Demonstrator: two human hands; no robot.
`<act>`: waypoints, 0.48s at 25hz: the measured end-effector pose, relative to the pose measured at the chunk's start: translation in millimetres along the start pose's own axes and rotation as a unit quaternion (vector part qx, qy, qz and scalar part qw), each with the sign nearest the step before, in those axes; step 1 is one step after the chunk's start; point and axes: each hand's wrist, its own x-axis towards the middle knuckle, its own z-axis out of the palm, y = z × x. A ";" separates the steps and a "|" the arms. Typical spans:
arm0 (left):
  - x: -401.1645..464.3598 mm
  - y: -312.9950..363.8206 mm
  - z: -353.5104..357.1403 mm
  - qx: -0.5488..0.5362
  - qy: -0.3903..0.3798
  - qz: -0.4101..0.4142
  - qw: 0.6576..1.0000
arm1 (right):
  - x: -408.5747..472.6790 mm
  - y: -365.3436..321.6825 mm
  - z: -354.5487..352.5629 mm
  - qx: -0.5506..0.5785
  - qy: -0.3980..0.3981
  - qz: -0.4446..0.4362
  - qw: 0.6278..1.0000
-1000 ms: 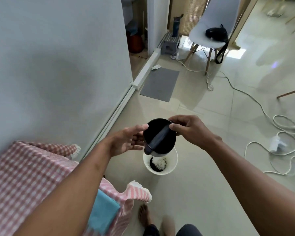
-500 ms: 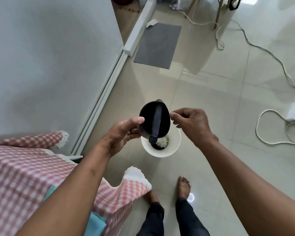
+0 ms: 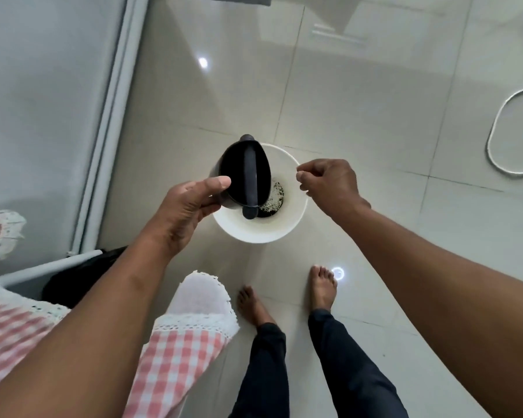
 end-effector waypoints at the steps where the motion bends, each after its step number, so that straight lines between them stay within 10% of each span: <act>1: 15.7 -10.5 2.0 0.008 0.003 -0.005 1.000 | 12.8 18.9 4.3 -0.025 0.008 0.014 1.000; 12: 105.7 -79.7 25.9 0.104 0.080 -0.019 0.991 | 93.2 125.3 57.2 -0.055 0.048 0.129 0.989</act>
